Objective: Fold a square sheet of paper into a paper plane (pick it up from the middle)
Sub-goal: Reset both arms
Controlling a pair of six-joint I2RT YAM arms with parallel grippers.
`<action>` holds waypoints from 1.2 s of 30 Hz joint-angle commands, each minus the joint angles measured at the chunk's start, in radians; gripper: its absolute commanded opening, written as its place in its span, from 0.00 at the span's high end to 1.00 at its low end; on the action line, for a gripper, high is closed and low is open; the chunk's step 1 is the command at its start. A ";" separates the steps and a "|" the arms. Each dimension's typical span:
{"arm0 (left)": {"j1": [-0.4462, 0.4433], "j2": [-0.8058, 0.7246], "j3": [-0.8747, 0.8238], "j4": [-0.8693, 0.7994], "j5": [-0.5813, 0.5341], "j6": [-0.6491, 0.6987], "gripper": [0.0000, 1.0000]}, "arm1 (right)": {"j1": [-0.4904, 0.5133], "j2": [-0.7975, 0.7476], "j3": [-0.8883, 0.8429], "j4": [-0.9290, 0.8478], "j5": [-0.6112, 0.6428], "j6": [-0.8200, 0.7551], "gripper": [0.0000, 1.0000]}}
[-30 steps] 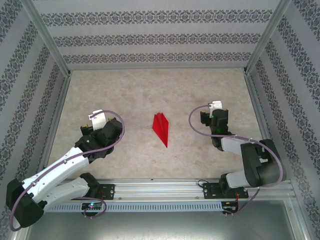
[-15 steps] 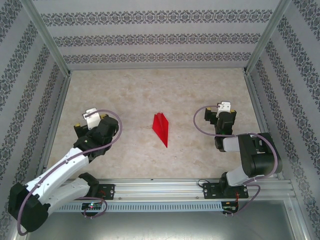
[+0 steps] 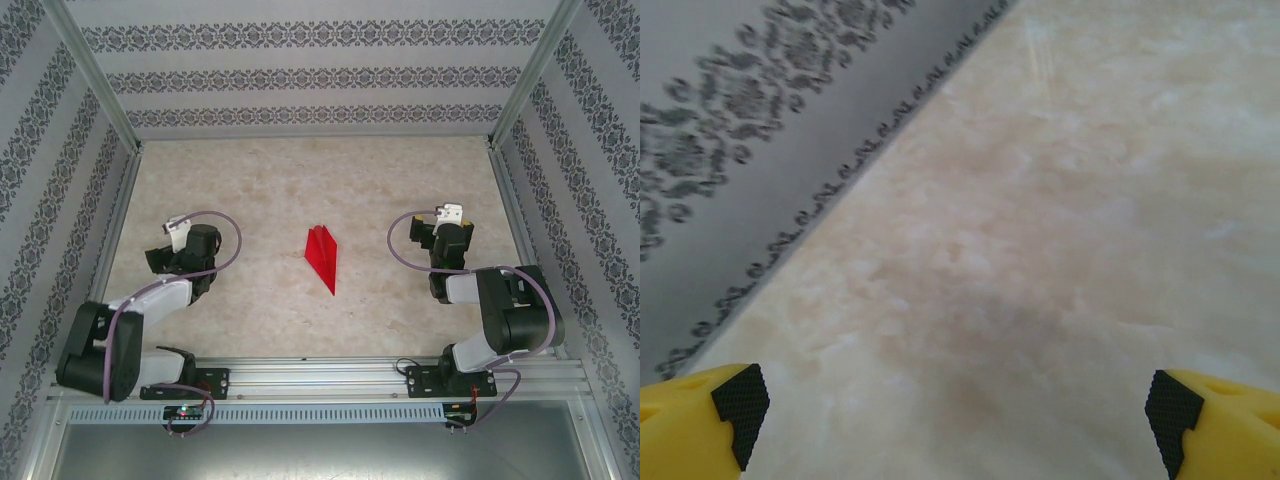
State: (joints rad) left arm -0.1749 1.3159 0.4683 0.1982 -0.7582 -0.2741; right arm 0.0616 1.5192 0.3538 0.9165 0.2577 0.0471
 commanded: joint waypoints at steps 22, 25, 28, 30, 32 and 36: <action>0.149 0.255 -0.087 0.714 0.574 0.229 0.00 | 0.003 -0.016 0.011 0.009 0.018 0.014 0.02; 0.148 0.241 -0.076 0.673 0.591 0.233 0.00 | 0.003 -0.016 0.011 0.010 0.018 0.013 0.02; 0.147 0.241 -0.074 0.666 0.604 0.237 0.00 | 0.003 -0.016 0.011 0.009 0.018 0.013 0.02; 0.147 0.241 -0.074 0.667 0.605 0.236 0.00 | 0.003 -0.015 0.011 0.009 0.016 0.013 0.02; 0.149 0.241 -0.071 0.659 0.606 0.235 0.00 | 0.003 -0.015 0.011 0.009 0.018 0.013 0.02; 0.153 0.243 -0.066 0.650 0.617 0.232 0.00 | 0.003 -0.016 0.011 0.009 0.017 0.014 0.02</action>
State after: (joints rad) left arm -0.0372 1.5707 0.3805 0.8459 -0.1612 -0.0441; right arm 0.0616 1.5192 0.3538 0.9161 0.2577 0.0498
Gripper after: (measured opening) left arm 0.999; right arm 0.977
